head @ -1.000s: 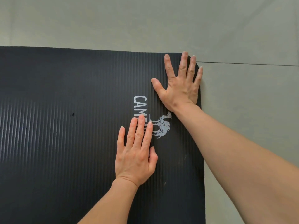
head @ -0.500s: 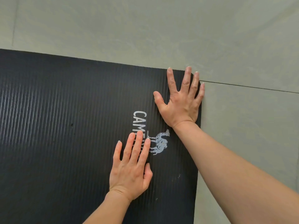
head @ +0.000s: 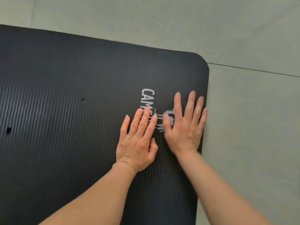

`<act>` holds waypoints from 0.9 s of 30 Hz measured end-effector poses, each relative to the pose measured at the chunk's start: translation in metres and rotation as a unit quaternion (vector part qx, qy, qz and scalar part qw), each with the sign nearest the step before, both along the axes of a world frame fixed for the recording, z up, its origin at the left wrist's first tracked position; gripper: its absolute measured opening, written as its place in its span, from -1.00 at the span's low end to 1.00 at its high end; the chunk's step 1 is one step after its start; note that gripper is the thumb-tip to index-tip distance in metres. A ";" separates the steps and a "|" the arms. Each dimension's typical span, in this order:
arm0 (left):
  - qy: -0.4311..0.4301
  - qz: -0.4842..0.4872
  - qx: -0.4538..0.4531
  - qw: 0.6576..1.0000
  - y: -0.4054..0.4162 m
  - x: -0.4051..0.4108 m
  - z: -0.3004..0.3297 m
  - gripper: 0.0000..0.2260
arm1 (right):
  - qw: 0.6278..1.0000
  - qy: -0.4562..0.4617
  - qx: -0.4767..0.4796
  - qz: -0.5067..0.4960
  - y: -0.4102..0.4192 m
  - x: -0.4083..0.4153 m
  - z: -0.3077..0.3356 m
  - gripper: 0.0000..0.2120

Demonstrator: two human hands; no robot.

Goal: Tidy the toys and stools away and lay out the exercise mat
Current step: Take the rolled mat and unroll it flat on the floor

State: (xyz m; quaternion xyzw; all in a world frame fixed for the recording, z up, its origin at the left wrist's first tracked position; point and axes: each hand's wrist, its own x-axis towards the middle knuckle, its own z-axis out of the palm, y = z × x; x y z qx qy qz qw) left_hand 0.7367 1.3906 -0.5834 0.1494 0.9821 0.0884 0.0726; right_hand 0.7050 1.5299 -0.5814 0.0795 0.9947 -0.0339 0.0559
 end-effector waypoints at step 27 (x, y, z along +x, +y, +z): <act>-0.032 0.113 -0.072 0.990 -0.082 0.239 0.004 -0.46 | 0.999 0.003 0.013 -0.052 -0.043 0.282 -0.005 -0.32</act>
